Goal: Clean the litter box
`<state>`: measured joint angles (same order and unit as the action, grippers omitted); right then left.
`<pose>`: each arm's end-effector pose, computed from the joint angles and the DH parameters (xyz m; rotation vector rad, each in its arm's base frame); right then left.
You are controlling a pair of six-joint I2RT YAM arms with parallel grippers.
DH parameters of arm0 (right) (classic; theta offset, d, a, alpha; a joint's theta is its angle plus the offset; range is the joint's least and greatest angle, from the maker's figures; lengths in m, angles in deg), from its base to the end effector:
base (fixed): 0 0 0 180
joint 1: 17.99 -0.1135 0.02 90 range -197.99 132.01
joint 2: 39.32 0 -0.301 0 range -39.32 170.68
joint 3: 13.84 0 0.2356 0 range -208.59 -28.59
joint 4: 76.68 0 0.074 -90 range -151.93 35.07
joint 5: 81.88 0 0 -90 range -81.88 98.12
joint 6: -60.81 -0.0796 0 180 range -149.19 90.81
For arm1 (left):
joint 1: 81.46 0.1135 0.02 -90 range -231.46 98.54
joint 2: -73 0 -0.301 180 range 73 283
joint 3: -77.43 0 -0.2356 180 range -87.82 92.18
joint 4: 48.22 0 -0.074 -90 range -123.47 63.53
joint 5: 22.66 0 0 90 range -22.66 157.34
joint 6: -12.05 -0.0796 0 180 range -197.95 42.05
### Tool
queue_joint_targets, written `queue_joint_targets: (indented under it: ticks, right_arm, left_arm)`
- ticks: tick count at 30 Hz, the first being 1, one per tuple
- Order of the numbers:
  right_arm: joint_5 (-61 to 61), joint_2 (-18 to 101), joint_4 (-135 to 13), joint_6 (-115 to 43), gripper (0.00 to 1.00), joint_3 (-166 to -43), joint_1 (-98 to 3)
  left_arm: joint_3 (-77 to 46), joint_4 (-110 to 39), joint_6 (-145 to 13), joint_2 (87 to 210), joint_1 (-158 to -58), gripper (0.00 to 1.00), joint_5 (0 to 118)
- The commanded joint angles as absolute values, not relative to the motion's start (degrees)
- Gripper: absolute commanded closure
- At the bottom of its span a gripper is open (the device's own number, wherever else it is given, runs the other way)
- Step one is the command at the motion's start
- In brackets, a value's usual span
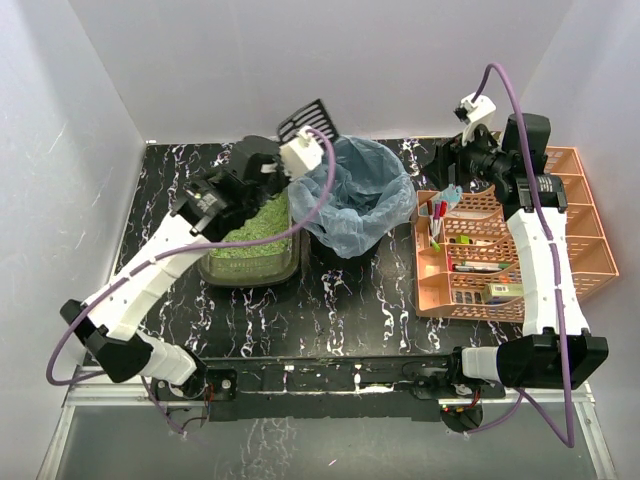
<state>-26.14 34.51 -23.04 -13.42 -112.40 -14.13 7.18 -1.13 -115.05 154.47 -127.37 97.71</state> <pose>0.2749 0.0264 0.4336 -0.5612 1.9239 0.4005 0.2501 -0.2003 0.4768 0.9501 1.6123 0.3961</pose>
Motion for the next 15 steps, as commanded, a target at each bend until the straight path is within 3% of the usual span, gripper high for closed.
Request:
queue_joint_targets:
  ticks: [1, 15]
  right_arm:
    - [-30.12, 35.71, -26.18, -13.51, 0.31, -118.71, -13.95]
    - [-32.14, 35.59, -29.85, -15.74, 0.3, -117.87, -14.3]
  left_arm:
    - [7.26, 12.72, -97.21, 148.28, -117.64, 1.0, 83.66]
    - [-16.13, 15.5, -74.8, 138.72, -88.27, 1.0, 48.49]
